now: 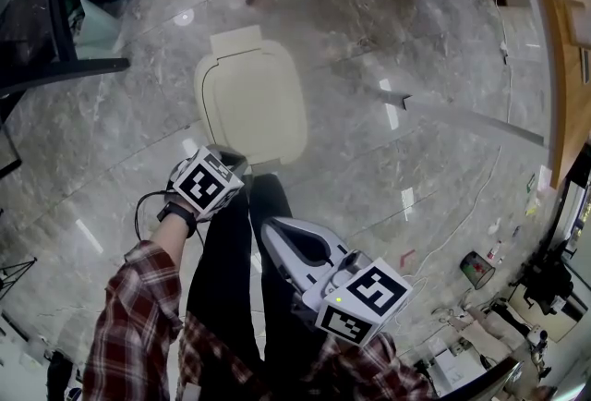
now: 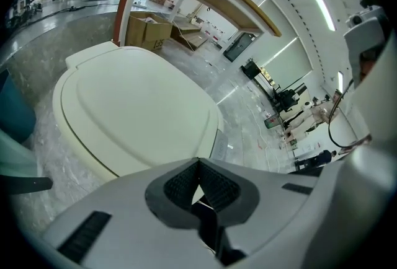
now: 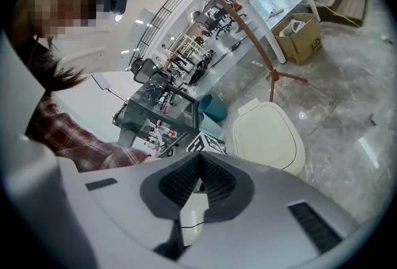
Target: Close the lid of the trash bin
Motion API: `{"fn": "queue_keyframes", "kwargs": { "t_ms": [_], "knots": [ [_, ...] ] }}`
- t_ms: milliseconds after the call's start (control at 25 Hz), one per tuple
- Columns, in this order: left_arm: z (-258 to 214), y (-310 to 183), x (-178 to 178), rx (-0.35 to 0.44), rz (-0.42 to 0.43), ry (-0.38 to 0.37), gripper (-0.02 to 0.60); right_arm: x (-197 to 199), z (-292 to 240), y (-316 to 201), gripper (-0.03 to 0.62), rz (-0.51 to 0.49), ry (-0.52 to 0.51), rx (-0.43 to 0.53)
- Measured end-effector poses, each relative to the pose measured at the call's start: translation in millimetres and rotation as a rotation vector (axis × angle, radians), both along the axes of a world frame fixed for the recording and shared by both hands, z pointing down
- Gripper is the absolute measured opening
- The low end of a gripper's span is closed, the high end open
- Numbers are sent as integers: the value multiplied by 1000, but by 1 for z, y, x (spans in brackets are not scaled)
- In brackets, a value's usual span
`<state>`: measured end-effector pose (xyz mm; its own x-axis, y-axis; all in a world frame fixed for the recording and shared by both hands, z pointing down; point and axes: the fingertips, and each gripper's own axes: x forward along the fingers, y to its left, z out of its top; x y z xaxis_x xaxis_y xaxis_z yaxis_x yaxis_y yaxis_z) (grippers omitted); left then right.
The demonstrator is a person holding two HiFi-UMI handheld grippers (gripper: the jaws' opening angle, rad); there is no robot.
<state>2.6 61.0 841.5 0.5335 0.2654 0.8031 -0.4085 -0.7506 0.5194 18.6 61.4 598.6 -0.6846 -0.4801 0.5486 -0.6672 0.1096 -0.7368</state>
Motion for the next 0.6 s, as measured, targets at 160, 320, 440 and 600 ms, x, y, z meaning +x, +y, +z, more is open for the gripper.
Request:
{"fn": "queue_keyframes", "kwargs": {
  "t_ms": [160, 320, 440, 600],
  "knots": [
    [0, 1, 1, 5, -7, 2, 11, 0, 0, 1, 12, 2, 1, -1],
    [-6, 3, 1, -15, -28, -10, 11, 2, -6, -1, 12, -1, 10, 13],
    [-32, -2, 5, -2, -58, 39, 11, 4, -20, -2, 12, -9, 24, 33],
    [-93, -39, 9, 60, -187, 128, 11, 8, -56, -19, 12, -15, 49, 105]
  ]
}}
